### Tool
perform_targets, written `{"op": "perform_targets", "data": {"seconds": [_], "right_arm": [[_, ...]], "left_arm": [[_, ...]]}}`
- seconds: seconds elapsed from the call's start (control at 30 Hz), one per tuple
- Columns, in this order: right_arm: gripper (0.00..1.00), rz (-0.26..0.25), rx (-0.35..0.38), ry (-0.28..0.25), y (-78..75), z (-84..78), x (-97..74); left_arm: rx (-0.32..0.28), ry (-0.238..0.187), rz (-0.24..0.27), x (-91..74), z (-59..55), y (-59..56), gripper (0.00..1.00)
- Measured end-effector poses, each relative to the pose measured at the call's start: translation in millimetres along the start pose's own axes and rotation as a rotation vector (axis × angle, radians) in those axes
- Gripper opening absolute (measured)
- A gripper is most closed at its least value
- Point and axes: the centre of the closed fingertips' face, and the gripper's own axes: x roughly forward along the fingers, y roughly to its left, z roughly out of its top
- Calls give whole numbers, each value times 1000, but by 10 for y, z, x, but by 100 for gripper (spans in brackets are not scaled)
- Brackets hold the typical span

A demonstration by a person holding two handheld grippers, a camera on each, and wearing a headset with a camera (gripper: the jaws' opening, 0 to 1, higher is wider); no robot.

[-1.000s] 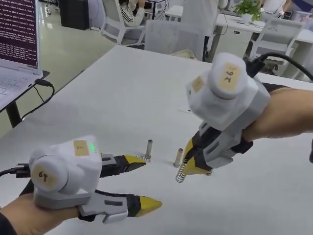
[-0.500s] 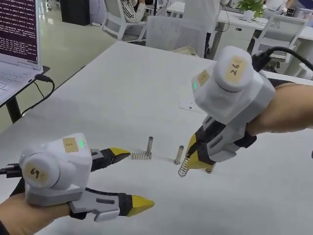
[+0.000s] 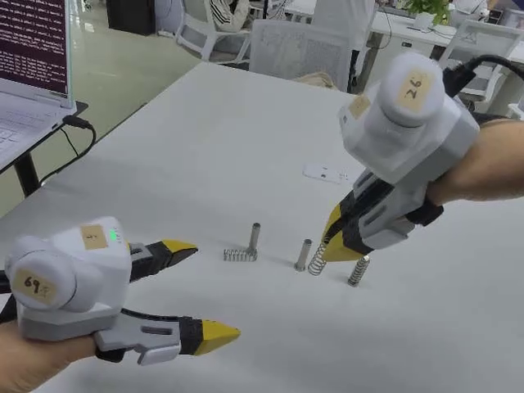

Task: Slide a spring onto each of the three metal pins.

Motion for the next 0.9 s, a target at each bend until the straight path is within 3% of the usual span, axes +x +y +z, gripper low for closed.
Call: {"op": "perform_targets", "data": {"seconds": [0.43, 0.9], "right_arm": [[8, -26, 38, 10, -339, -46, -27], [8, -29, 90, 31, -635, -125, 217]], "left_arm": [[-3, 7, 16, -50, -48, 20, 66], [-14, 4, 25, -85, -70, 40, 65]]}}
